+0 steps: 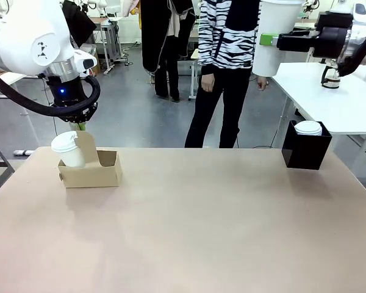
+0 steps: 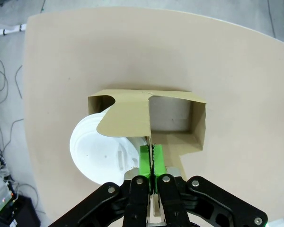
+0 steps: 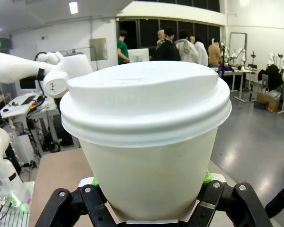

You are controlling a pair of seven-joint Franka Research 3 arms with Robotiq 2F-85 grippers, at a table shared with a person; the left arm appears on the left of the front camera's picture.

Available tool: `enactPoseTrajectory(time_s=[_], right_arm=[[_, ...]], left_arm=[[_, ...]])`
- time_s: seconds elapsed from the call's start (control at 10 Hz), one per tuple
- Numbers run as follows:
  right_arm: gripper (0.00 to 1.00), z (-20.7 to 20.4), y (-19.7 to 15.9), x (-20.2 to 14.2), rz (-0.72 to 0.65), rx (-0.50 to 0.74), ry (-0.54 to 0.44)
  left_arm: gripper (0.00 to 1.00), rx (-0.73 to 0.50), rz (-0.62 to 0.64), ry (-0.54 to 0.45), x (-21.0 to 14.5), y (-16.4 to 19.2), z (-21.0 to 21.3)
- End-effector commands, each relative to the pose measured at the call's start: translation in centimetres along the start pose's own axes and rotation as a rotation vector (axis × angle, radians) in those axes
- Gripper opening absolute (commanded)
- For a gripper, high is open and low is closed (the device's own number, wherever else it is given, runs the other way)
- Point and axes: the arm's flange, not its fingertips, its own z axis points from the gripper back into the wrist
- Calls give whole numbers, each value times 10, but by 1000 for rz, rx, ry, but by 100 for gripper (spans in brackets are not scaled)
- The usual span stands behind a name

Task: Pour a drink into a cup and package it in a carrier.
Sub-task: Position the Cup Carrier in the center of the table.

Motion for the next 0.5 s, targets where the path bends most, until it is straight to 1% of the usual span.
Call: enactPoseTrajectory(time_s=[0.0,0.2,0.4], right_arm=[[81,-2,0,5,14,1,-6],[81,-2,0,5,14,1,-6],[81,-2,0,5,14,1,-6]], left_arm=[[2,24,31,-12,-6,-5,20],[2,22,60,-6,-22,-22,65],[2,28,61,-37,-46,-53,108]])
